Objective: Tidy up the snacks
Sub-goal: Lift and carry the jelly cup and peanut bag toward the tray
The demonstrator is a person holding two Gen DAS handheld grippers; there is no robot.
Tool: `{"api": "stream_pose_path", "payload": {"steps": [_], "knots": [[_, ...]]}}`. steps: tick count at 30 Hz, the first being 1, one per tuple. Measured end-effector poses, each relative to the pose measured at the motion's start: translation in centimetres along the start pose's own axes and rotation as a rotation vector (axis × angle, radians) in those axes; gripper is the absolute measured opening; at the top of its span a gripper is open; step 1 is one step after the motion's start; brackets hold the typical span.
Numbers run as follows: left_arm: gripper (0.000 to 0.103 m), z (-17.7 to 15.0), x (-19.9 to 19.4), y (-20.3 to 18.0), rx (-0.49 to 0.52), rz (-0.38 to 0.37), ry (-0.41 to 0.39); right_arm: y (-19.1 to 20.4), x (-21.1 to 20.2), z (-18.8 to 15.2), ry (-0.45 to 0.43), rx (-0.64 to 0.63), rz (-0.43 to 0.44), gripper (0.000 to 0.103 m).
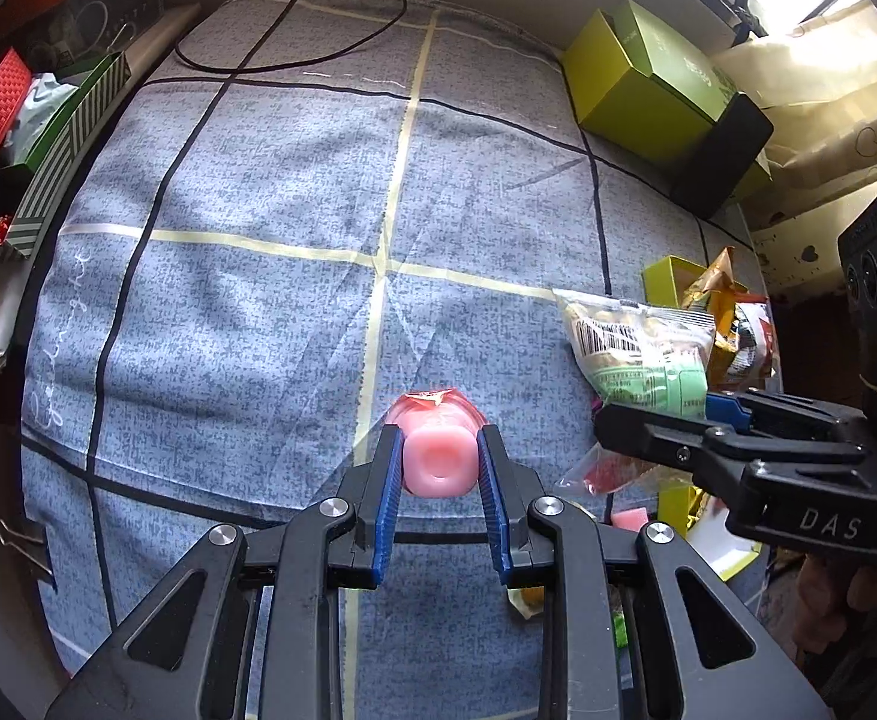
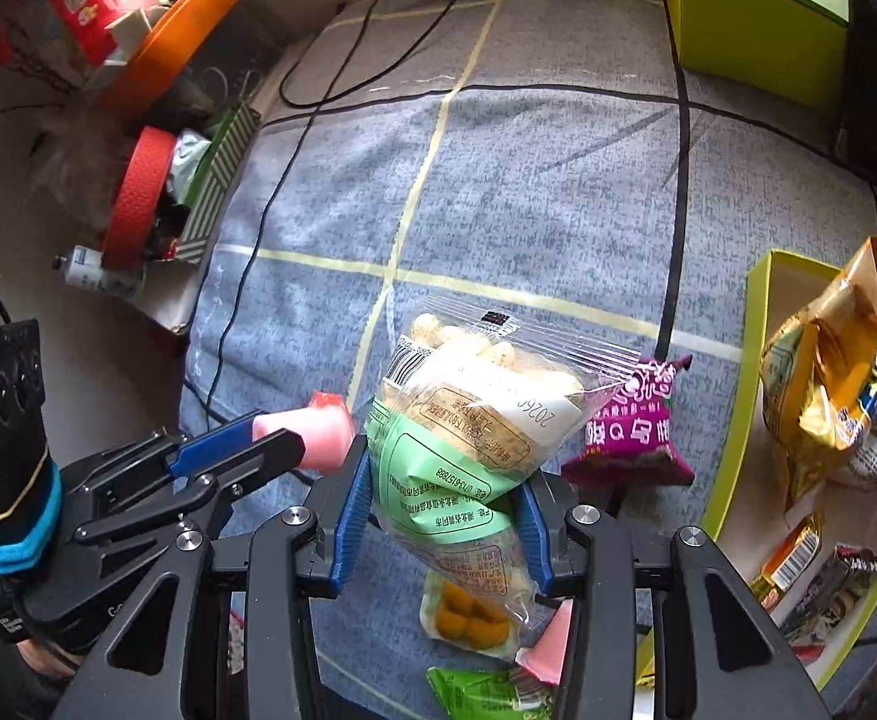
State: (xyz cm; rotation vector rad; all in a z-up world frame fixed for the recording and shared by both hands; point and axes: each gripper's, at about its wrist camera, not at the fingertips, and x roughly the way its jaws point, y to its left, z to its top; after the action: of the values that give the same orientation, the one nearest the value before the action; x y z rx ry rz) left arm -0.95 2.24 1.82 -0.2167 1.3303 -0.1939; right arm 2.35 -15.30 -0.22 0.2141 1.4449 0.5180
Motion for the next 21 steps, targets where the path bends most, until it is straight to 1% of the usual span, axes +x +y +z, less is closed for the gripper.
{"api": "stream_pose_path", "payload": {"steps": [8,21], "knots": [[0.026,0.0,-1.1,-3.8,0.088,-0.016,-0.009,-0.9,-2.2,-2.7,-0.022,0.018,-0.004,0.041],[0.026,0.0,-1.4,-9.2,0.216,-0.025,-0.005,-4.3,-5.7,-5.8,-0.088,0.101,-0.013,0.041]]}}
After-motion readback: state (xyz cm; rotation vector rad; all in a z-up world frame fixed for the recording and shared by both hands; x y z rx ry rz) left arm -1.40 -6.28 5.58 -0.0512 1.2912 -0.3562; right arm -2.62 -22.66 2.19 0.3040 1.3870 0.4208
